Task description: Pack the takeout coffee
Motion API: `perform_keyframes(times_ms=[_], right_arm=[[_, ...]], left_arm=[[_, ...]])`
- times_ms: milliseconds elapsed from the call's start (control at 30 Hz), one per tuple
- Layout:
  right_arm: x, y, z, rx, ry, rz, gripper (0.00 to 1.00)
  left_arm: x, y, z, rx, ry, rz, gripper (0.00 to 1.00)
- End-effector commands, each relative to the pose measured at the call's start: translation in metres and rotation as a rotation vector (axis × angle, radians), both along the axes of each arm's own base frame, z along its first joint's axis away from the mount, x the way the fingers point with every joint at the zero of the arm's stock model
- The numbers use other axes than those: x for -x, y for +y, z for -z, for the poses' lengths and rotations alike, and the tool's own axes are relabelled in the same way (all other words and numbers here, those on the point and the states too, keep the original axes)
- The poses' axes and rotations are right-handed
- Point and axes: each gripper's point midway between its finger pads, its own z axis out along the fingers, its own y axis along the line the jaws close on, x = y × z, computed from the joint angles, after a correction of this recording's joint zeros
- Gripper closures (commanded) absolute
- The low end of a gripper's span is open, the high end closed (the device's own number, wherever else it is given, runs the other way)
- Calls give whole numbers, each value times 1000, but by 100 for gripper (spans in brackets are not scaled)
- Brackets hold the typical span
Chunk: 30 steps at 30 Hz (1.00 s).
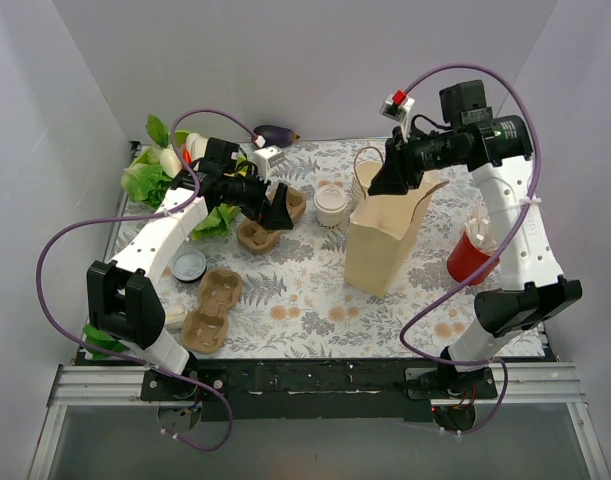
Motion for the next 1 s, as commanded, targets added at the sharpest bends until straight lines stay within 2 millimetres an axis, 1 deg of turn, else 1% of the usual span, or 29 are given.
perform_keyframes(times_ms=[0, 67, 100, 133, 167, 200, 233, 267, 300, 333, 400, 433, 467, 500, 533, 567, 600, 633, 667, 700, 767, 800, 833, 867, 900, 933, 967], right_arm=[[-19, -10, -53, -78, -214, 52, 60], [-32, -19, -62, -93, -263, 102, 61], [-42, -31, -61, -82, -276, 159, 61], [-55, -38, -70, -91, -333, 202, 62], [-65, -47, -70, -78, -358, 251, 62], [-81, -66, -60, -23, -378, 350, 62], [-96, -77, -65, 0, -455, 398, 63], [-107, -89, -64, 35, -490, 446, 63], [-121, -111, -61, 98, -527, 530, 64], [-134, -122, -57, 130, -565, 566, 65], [-155, -145, -45, 196, -579, 636, 66], [-163, -164, -40, 218, -574, 675, 69], [-175, -172, -27, 241, -562, 678, 69], [-182, -184, -18, 276, -546, 703, 71], [-187, -188, -12, 295, -537, 703, 73], [-195, -193, 6, 328, -497, 691, 73], [-199, -198, 15, 366, -496, 673, 73], [-201, -200, 23, 384, -484, 657, 73], [-204, -202, 39, 408, -451, 638, 74], [-201, -203, 51, 430, -427, 602, 74], [-192, -196, 67, 425, -379, 527, 75], [-178, -186, 82, 398, -319, 454, 75], [-171, -180, 87, 390, -315, 404, 75], [-161, -176, 83, 375, -325, 372, 75], [-146, -165, 99, 335, -275, 319, 75], [-135, -161, 101, 330, -278, 275, 75], [-121, -157, 98, 315, -282, 249, 75]], left_arm=[[4, 2, -13, -3, -52, 0, 4], [4, 2, -17, -2, -64, 10, 4], [5, 2, -19, 4, -71, 20, 4], [6, 0, -23, 10, -85, 39, 4], [9, -3, -25, 24, -85, 62, 4], [10, -4, -27, 31, -87, 75, 4], [10, -6, -29, 36, -90, 83, 4], [9, -7, -27, 37, -81, 87, 4], [9, -8, -27, 39, -75, 89, 5], [7, -9, -26, 38, -76, 90, 5], [5, -10, -25, 40, -69, 91, 5], [4, -11, -25, 41, -67, 91, 5], [4, -11, -25, 43, -65, 91, 5], [4, -11, -24, 44, -62, 91, 5], [4, -12, -25, 47, -64, 93, 5], [4, -12, -25, 48, -62, 92, 5], [5, -11, -25, 48, -61, 89, 5], [4, -11, -25, 43, -64, 84, 5], [4, -9, -24, 39, -64, 79, 5], [5, -9, -23, 37, -62, 80, 5], [6, -8, -23, 34, -69, 75, 5], [6, -8, -23, 33, -72, 74, 5], [7, -6, -22, 29, -71, 72, 5], [7, -6, -22, 28, -73, 71, 5], [8, -6, -21, 26, -74, 73, 5], [8, -6, -20, 24, -72, 72, 5], [6, -4, -18, 14, -73, 65, 5]])
